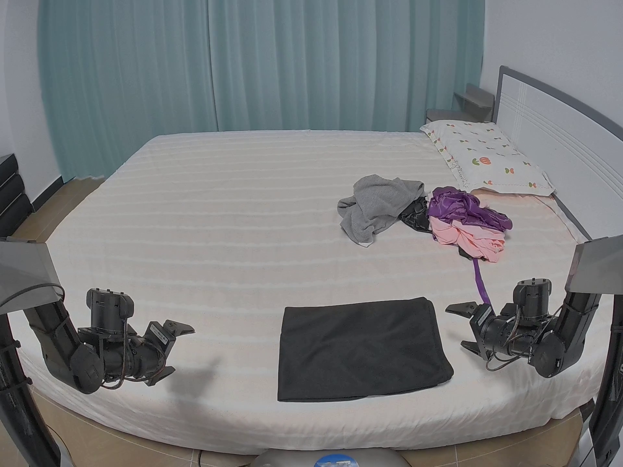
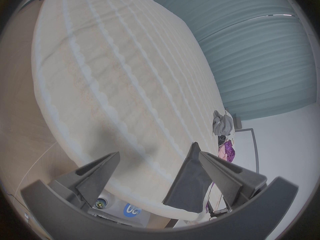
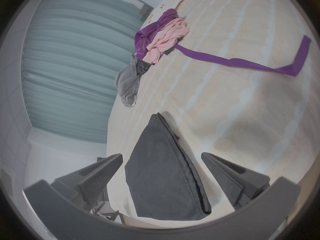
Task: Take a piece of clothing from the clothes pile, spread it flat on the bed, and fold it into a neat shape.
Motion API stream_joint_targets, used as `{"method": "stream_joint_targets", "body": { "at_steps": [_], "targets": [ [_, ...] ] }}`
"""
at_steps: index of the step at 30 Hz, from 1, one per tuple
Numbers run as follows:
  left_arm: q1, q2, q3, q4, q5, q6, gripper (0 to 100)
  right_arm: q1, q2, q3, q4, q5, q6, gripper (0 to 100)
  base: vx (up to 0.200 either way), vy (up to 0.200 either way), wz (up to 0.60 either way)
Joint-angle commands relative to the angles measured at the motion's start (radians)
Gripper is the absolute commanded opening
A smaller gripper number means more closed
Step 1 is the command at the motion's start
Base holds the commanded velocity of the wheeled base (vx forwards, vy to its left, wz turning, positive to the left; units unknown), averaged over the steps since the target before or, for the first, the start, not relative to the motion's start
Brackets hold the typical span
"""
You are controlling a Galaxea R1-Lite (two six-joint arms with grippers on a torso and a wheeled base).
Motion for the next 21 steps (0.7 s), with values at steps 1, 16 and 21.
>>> {"method": "stream_joint_targets", "body": {
  "at_steps": [1,16,21],
  "targets": [
    [-0.015,-0.016,0.0,0.0,0.0,-0.003,100,-0.002,0.004,-0.003,-0.006,0.003,0.015,100,0.0,-0.2,0.0],
    [-0.098,-0.005,-0.078,0.015,0.026,-0.003,100,0.0,0.021,0.023,-0.073,0.002,0.017,100,0.0,-0.2,0.0],
    [-0.151,0.0,-0.104,0.015,0.037,0.011,100,0.003,0.027,0.023,-0.073,0.002,0.012,100,0.0,-0.2,0.0]
  ]
}}
